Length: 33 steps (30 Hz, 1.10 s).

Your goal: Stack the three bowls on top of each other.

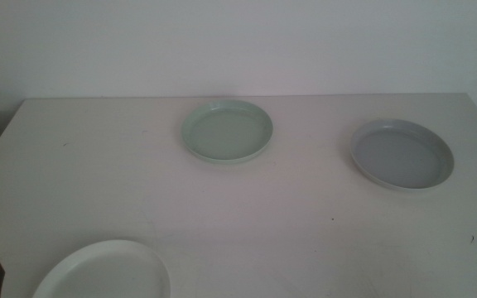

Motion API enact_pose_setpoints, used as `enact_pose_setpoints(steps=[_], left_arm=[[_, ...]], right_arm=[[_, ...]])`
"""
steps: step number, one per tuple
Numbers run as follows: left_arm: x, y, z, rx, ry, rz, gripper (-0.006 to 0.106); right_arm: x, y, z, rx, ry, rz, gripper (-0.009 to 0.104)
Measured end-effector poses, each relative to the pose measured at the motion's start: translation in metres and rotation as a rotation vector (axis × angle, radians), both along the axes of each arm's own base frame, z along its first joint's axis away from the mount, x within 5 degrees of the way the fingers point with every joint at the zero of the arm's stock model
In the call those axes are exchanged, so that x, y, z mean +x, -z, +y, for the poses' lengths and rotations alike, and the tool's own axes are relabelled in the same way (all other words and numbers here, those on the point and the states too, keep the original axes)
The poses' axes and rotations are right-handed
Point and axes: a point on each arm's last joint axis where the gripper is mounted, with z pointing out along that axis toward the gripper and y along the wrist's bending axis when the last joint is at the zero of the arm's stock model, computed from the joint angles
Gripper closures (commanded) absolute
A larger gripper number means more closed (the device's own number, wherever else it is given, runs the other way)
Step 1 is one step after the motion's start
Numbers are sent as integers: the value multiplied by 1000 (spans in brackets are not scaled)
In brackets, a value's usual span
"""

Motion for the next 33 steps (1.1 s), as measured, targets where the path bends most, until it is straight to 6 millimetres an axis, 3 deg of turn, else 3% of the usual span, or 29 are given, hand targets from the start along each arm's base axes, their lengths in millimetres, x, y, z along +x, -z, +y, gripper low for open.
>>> enact_pose_setpoints(steps=[4,7,24,33], left_arm=[[0,-2,0,-18,-3,-3,-5],[1,-16,0,-44,-8,4,-5],[30,-145,6,-94,-94,338,-5],[54,-176,7,-117,-132,623,-5]], right_arm=[[0,0,0,0,0,0,54],[0,0,0,0,0,0,54],[0,0,0,0,0,0,54],[0,0,0,0,0,0,54]])
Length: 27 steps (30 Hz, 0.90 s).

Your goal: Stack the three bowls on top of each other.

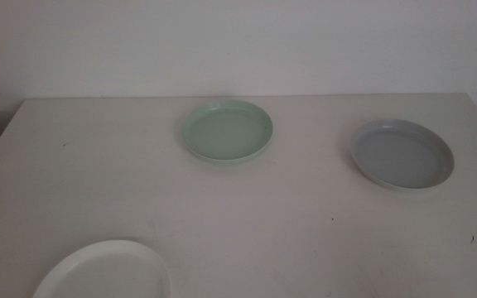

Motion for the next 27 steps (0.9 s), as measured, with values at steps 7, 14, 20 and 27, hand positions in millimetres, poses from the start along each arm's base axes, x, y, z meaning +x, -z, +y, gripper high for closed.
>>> enact_pose_setpoints(steps=[7,14,20,27], left_arm=[[15,3,-2,-18,12,157,-5],[19,5,-1,-15,11,175,-5],[23,7,-3,-37,18,189,-5],[47,26,-8,-37,114,350,-5]], right_arm=[[0,0,0,0,0,0,54],[0,0,0,0,0,0,54],[0,0,0,0,0,0,54],[0,0,0,0,0,0,54]])
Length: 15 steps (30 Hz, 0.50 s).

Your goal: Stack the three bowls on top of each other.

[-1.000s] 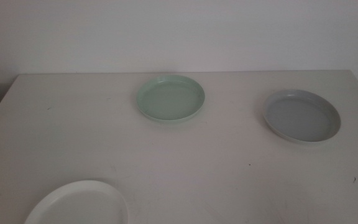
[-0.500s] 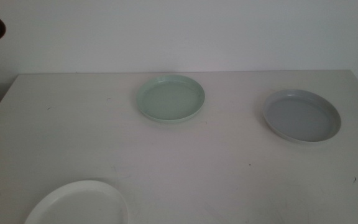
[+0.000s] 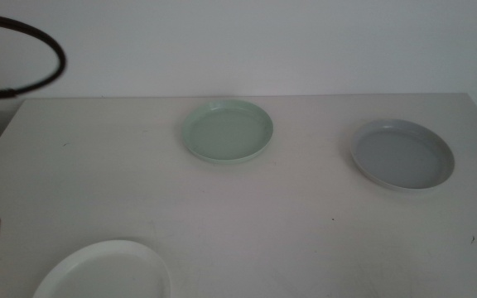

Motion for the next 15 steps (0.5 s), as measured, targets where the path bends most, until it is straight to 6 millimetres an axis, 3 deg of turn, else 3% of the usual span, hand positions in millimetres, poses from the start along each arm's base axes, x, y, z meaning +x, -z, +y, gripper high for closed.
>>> enact_pose_setpoints(steps=[9,15], left_arm=[[32,30,-4,-15,91,176,-5],[39,69,-6,-39,132,234,-5]], right_arm=[[0,0,0,0,0,0,54],[0,0,0,0,0,0,54]])
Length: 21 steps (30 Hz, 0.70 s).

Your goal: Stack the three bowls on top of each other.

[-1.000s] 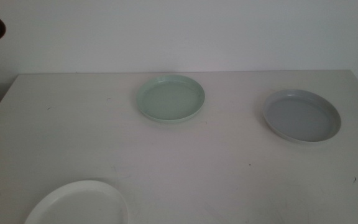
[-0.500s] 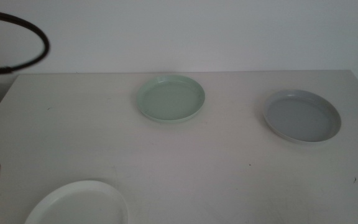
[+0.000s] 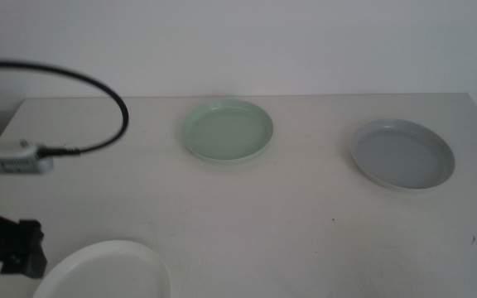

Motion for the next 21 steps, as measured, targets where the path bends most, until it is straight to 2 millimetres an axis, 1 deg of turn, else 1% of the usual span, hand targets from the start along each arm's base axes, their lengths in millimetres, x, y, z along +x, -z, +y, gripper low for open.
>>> enact_pose_setpoints(steps=[5,11,21], left_arm=[[1,31,-1,-18,-8,6,-5],[10,66,-2,-31,-7,47,-5],[26,103,-3,-43,-7,141,-5]], right_arm=[[0,0,0,0,0,0,54],[0,0,0,0,0,0,54],[0,0,0,0,0,0,54]])
